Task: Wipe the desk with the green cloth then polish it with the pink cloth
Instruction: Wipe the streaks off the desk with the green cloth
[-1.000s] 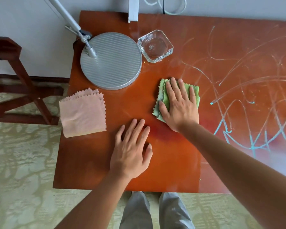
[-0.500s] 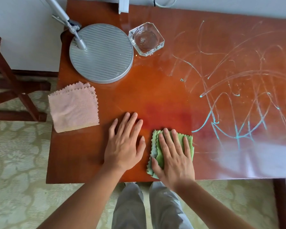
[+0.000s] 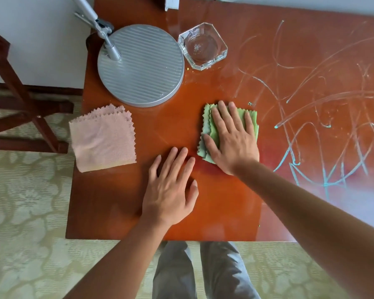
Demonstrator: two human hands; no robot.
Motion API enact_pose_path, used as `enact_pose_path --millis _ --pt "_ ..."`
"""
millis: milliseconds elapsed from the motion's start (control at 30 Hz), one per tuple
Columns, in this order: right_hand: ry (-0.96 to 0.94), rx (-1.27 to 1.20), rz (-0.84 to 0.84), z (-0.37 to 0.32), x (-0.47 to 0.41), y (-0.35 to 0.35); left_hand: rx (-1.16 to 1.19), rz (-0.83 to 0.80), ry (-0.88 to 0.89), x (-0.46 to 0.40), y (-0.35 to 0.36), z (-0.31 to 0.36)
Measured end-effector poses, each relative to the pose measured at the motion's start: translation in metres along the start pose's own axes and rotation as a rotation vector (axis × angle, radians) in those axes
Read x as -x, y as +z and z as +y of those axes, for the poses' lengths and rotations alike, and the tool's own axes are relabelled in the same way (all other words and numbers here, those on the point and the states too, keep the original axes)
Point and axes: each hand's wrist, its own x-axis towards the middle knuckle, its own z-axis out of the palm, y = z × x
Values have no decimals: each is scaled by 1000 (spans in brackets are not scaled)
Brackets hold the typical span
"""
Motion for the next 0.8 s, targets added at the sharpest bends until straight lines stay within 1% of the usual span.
enact_pose_path --millis 100,167,333,400,467,533,633,800 --pt "-44 -7 -35 -7 -40 -8 12 11 -8 0 0 0" --pt "-91 -3 -53 -9 -47 -9 17 20 -9 1 2 0" --pt "-257 -12 -87 -26 4 -5 27 45 2 1 1 0" --pt "-250 -35 -95 -32 23 -2 28 42 2 2 0 0" --pt "-238 -32 -104 -32 23 -2 27 29 -2 1 -1 0" --pt "-229 -22 -97 -32 5 -5 25 20 -19 1 -1 0" --pt "-157 -20 -69 -35 -36 -11 36 13 -31 1 -1 1" --pt "-175 5 -59 -35 -70 -13 28 -3 -35 1 1 0"
